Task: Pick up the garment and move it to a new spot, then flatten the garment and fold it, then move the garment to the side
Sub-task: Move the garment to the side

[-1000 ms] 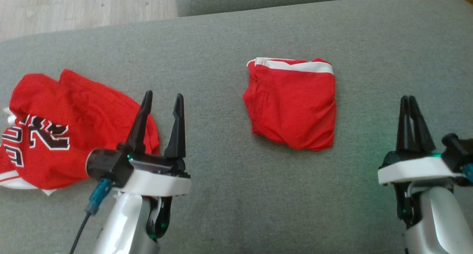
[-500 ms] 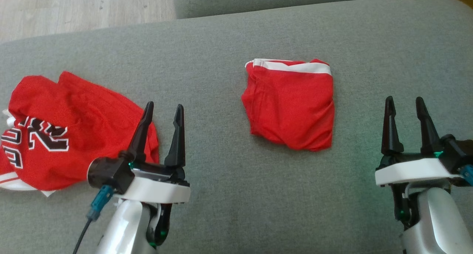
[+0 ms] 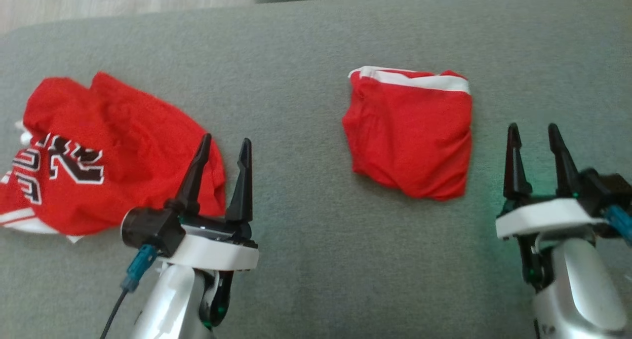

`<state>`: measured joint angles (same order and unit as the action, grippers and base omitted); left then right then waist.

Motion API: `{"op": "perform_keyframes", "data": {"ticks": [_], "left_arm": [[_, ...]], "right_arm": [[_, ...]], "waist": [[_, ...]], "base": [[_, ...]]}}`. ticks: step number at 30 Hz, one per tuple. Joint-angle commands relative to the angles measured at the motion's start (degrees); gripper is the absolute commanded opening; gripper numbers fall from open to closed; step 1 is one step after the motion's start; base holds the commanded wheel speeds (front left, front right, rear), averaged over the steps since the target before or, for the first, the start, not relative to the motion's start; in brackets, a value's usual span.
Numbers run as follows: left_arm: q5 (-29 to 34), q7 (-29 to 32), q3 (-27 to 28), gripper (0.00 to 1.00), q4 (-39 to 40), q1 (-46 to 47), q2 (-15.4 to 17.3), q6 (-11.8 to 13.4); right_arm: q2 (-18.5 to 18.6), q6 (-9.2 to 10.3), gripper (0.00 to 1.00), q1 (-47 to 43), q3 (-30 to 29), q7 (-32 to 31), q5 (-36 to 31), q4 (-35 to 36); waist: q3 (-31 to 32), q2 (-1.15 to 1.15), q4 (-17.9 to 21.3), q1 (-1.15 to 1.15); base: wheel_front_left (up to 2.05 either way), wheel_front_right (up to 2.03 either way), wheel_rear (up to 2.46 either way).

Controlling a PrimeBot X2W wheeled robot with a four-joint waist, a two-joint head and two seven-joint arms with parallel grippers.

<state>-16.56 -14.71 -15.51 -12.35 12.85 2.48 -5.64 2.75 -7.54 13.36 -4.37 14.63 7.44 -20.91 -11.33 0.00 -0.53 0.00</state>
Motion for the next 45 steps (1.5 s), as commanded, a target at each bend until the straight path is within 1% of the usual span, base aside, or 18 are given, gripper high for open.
{"op": "perform_keyframes", "data": {"ticks": [1, 2, 4, 6, 9, 14, 19, 22, 23, 24, 26, 31, 35, 39, 42, 45], "left_arm": [[0.3, -0.3, 0.9, 1.0, 1.5, 2.9, 0.4, -0.3], [0.3, -0.3, 0.9, 1.0, 1.5, 2.9, 0.4, -0.3], [0.2, -0.3, 0.5, 1.0, 1.3, 3.2, 0.4, -0.3], [0.0, -0.3, 0.2, 1.0, 1.3, 3.4, 0.4, -0.3], [-0.3, -0.3, -0.2, 1.0, 1.3, 3.8, 0.4, -0.3], [-0.8, -0.3, -0.9, 1.0, 1.2, 4.2, 0.4, -0.1], [-0.9, -0.3, -1.1, 1.0, 1.3, 4.1, 0.4, 0.1], [-0.9, -0.3, -0.9, 1.0, 1.3, 4.1, 0.4, 0.1], [-0.8, -0.3, -0.7, 1.0, 1.4, 4.1, 0.4, 0.2], [-0.8, -0.3, -0.6, 1.0, 1.4, 4.2, 0.4, 0.2], [-0.6, -0.3, -0.4, 1.0, 1.4, 4.4, 0.4, 0.3], [-0.4, -0.3, -0.2, 1.0, 1.7, 4.9, 0.4, 0.3], [-0.4, -0.3, -0.2, 1.0, 1.9, 5.2, 0.4, 0.2], [-0.5, -0.3, -0.3, 1.0, 2.1, 5.5, 0.4, 0.2], [-0.6, -0.3, -0.3, 1.0, 2.3, 5.8, 0.4, 0.2], [-0.7, -0.3, -0.4, 1.0, 2.6, 6.2, 0.4, 0.1]], "right_arm": [[0.1, 0.05, 1.0, 3.7, 1.2, 0.4, -0.5, -0.3], [0.1, 0.05, 1.0, 3.7, 1.2, 0.4, -0.5, -0.3], [0.1, 0.05, 1.0, 6.1, 1.2, 0.1, 0.3, -4.2], [0.1, 0.05, 1.0, 7.7, 1.1, -0.3, 0.5, -6.6], [0.1, 0.05, 1.0, 10.0, 1.2, -1.6, 0.9, -10.4], [0.1, 0.05, 1.0, 13.0, 1.2, -4.4, 3.7, -17.3], [0.1, 0.05, 1.0, 15.1, 2.8, -7.0, 6.1, -24.1], [0.1, 0.05, 1.0, 16.2, 4.7, -6.8, 7.0, -26.7], [0.1, 0.05, 0.42, 16.6, 5.3, -6.4, 7.1, -27.3], [0.1, 0.05, 0.0, 17.1, 5.9, -5.6, 6.6, -27.7], [0.1, 0.05, 0.0, 18.0, 6.5, -4.4, 5.2, -28.4], [0.9, 0.05, 0.0, 20.2, 5.4, -2.0, -0.1, -28.5], [3.8, 0.05, 0.0, 21.2, 6.5, -1.7, -3.7, -27.6], [9.5, 0.05, 0.0, 22.1, 9.3, -3.5, -5.4, -26.4], [15.2, 0.05, 0.0, 22.5, 12.3, -5.7, -4.9, -25.6], [21.8, 0.05, 0.0, 22.8, 16.0, -8.1, -3.5, -25.0]], "waist": [[-1.2, 0.0, -1.4, 0.0], [-1.2, 0.0, -1.4, 0.0], [-1.9, 0.0, -2.6, 0.0], [-2.5, 0.0, -3.5, 0.0], [-3.0, 0.0, -4.8, 0.0], [-3.6, 0.0, -6.6, 0.0], [-4.0, 0.0, -7.4, 0.0], [-4.2, 0.0, -7.3, 0.0], [-4.3, 0.0, -7.1, 0.0], [-4.3, 0.0, -6.9, 0.0], [-4.4, 0.0, -6.2, 0.0], [-4.4, 0.0, -4.4, 0.0], [-4.3, 0.0, -3.1, 0.0], [-4.3, 0.0, -2.4, 0.0], [-4.6, 0.0, -2.3, 0.0], [-5.3, 0.0, -2.6, 0.0]], "base": [[0.0, 0.0, 0.0], [0.0, 0.0, 0.0], [0.0, 0.0, 0.0], [0.0, 0.0, 0.0], [0.0, 0.0, 0.0], [0.0, 0.0, 0.0], [0.0, 0.0, 0.0], [0.0, 0.0, 0.0], [0.0, 0.0, 0.0], [0.0, 0.0, 0.0], [0.0, 0.0, 0.0], [0.0, 0.0, 0.0], [0.0, 0.0, 0.0], [0.0, 0.0, 0.0], [0.0, 0.0, 0.0], [0.0, 0.0, 0.0]]}}
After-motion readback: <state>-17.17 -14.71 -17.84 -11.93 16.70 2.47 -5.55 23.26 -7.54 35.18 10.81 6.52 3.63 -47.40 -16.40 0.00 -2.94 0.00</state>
